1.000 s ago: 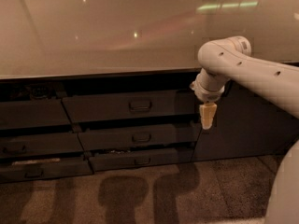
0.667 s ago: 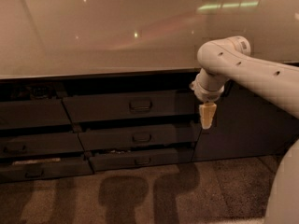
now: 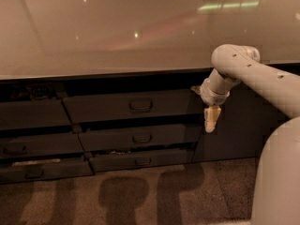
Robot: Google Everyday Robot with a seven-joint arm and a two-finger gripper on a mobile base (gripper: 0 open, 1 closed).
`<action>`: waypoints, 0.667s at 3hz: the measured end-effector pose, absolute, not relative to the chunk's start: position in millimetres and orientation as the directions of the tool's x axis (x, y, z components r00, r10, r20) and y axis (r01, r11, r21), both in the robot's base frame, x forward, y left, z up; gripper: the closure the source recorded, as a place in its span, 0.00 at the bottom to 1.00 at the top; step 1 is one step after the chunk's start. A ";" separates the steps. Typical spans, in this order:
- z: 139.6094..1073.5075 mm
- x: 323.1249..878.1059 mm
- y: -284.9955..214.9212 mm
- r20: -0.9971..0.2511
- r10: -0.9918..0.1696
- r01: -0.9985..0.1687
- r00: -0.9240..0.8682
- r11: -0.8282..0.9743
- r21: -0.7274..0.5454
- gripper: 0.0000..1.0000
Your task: Open top drawer
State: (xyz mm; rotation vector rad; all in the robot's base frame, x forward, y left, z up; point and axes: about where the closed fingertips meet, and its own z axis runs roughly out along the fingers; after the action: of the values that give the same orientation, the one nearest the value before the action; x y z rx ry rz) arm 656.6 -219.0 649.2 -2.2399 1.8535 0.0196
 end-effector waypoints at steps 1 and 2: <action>649.2 656.6 -219.0 -0.158 -0.967 -0.970 0.198 -0.171 -0.170 0.00; 655.8 663.4 -223.2 -0.143 -0.975 -0.974 0.171 -0.146 -0.175 0.00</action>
Offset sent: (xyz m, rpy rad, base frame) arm 0.0257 -0.0176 0.0259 -0.0516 -0.0365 -0.1083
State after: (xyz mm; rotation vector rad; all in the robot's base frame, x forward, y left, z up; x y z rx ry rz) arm 663.4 -223.2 655.8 -2.2195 1.8875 -0.0060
